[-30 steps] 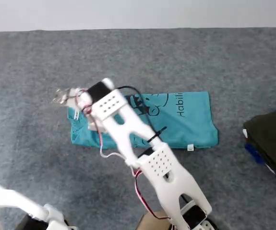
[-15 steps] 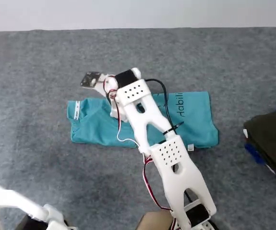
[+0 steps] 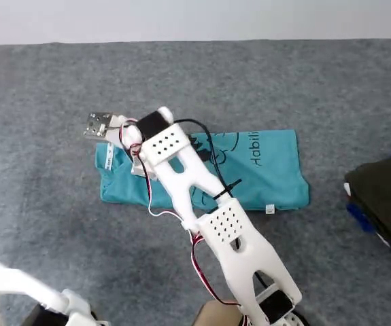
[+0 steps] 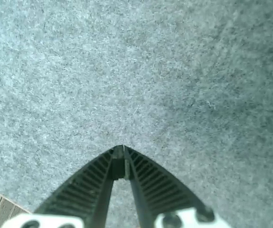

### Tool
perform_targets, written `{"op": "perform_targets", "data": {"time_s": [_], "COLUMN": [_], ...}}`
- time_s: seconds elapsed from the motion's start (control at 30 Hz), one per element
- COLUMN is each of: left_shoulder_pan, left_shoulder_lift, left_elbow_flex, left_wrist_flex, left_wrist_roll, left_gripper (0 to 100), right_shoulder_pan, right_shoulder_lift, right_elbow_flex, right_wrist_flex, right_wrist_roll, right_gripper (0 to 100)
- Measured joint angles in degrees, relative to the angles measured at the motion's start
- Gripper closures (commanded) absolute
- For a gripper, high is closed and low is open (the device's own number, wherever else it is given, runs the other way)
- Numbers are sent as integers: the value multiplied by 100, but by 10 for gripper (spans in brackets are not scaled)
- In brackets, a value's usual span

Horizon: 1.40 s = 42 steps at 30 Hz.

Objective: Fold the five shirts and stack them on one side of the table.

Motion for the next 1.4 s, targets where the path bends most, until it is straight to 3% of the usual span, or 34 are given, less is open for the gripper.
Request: {"op": "perform_targets", "data": {"time_s": [0.17, 0.4, 0.67, 0.87, 1.1, 1.23, 1.4], "left_shoulder_pan": [0, 0, 0, 0, 0, 0, 0], "left_shoulder_lift": [0, 0, 0, 0, 0, 0, 0], "left_elbow_flex": [0, 0, -35, -141, -149, -149, -149], "left_wrist_flex": [0, 0, 396, 862, 1029, 1037, 1037], "left_wrist_roll": [-18, -149, -185, -185, -185, -185, -185], "left_gripper": [992, 992, 992, 992, 992, 992, 992], "right_shoulder_pan": [0, 79, 1310, 2242, 2699, 2796, 3130], "right_shoulder_lift": [264, 132, -651, -1758, -3508, -3701, -3455], "right_elbow_flex": [-88, -1055, -1020, 378, 3455, 4756, 5380], "right_wrist_flex": [-193, 440, 440, 440, 440, 413, 97], "right_wrist_roll": [0, -53, -1301, -2092, -2286, -2295, -2321], "right_gripper": [905, 905, 902, 905, 942, 972, 976]}}
